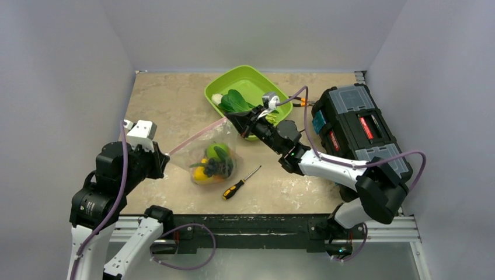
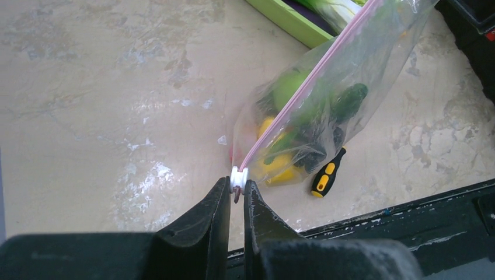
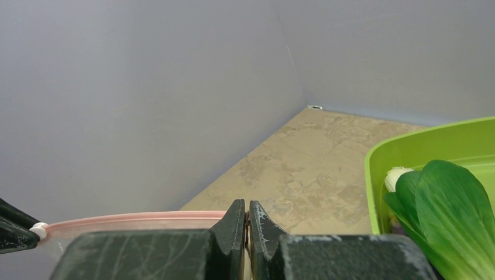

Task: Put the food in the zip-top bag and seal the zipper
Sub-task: Zip the zipper food storage bag at the center of the board, then place the zipper food storage bag at the center of the board.

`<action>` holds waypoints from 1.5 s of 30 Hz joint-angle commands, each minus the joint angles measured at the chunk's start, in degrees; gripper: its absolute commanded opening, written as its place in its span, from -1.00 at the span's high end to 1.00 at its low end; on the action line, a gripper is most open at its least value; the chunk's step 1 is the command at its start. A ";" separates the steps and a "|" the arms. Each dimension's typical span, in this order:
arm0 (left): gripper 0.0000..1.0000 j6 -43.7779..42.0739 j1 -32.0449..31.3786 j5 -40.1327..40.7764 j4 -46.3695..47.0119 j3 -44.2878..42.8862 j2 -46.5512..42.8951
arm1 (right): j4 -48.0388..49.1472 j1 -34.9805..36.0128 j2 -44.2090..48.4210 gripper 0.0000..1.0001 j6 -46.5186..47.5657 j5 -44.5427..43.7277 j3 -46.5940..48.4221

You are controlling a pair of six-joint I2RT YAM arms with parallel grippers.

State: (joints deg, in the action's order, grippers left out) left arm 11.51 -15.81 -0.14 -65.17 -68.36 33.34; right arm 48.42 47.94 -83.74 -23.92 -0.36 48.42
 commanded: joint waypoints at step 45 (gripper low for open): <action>-0.79 3.87 0.26 16.87 -0.51 -7.73 -10.09 | -26.75 11.95 -64.09 1.00 -2.28 -24.42 77.03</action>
State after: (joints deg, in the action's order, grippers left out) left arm 14.26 -15.77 18.37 -67.77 -76.18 23.46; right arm 26.00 58.46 -145.91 -26.30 -16.84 118.39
